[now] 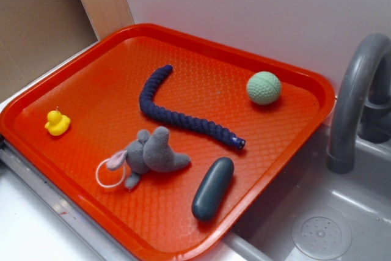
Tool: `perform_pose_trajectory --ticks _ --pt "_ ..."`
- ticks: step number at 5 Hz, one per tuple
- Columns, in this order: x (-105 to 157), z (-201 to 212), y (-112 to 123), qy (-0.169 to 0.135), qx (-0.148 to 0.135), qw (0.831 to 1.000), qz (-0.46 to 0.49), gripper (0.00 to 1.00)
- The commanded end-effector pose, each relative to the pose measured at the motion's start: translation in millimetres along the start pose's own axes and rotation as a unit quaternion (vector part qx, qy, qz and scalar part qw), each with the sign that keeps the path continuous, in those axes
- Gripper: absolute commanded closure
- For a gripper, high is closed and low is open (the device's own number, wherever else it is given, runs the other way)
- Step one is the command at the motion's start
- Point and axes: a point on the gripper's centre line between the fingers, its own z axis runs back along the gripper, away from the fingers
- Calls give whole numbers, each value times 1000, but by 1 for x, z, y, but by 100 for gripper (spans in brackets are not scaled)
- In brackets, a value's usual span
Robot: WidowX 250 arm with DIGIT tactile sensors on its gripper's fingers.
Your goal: Grab the green ball.
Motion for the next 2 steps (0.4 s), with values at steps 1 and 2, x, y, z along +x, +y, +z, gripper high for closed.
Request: perform_pose_trajectory --ticks 1,2 --pt "0 0 0 0 0 1000 0 0" --pt "25 -14 -41 -15 -10 1000 6 0"
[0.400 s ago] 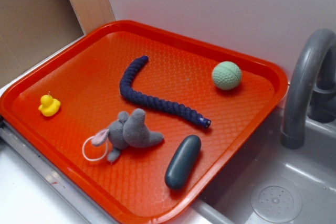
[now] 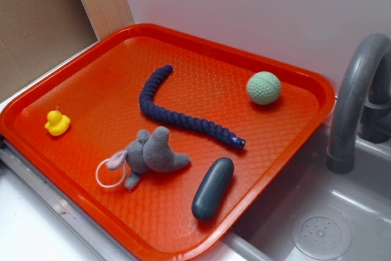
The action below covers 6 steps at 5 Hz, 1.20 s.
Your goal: Grab the green ball.
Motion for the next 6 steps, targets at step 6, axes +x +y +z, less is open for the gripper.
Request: perform_pose_trajectory --ticks 6 --pt "132 -89 -269 -1 -82 996 -32 0"
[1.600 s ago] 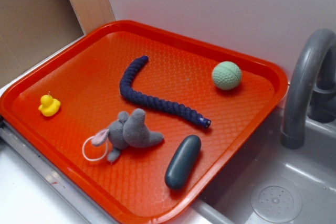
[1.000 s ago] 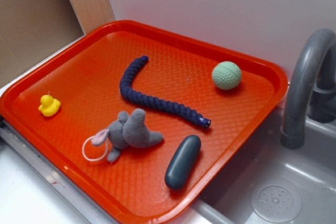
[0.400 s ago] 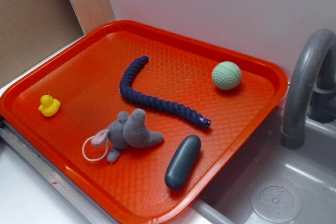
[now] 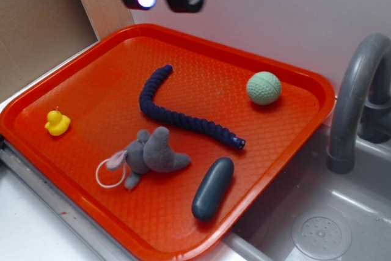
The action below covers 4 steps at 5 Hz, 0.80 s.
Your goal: Grab the green ball.
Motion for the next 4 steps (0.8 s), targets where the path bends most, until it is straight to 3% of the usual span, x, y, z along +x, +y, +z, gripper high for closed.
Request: perform_pose_trajectory --ticks 1,2,4 --pt "21 -24 -44 12 -1 1000 -6 0" --pt "30 -47 -50 13 28 999 -23 0" --pt "36 -79 -64 22 34 997 -58 0"
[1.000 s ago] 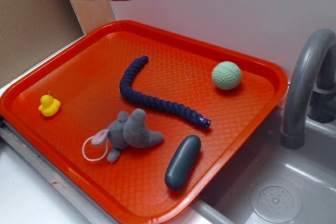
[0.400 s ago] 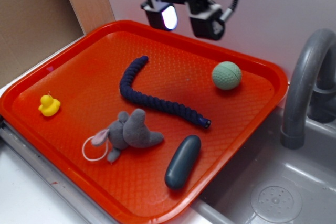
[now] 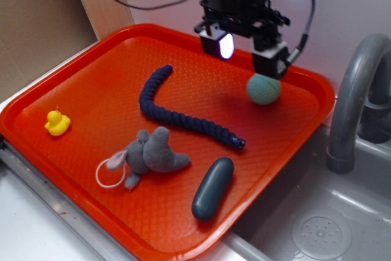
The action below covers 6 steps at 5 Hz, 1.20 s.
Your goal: Grab the green ball.
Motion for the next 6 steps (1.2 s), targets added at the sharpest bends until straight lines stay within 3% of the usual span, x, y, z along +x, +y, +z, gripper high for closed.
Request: perform_pose_trajectory --ticks 1,2,4,5,6 --pt "7 6 -22 -13 -35 999 -23 0" --pt "11 -5 -15 1 -1 1000 0 0" --pt "20 -19 -7 13 12 999 39 0" --pt "19 -21 -12 2 14 999 36 100" --pt "15 -22 -12 -7 20 999 47 100"
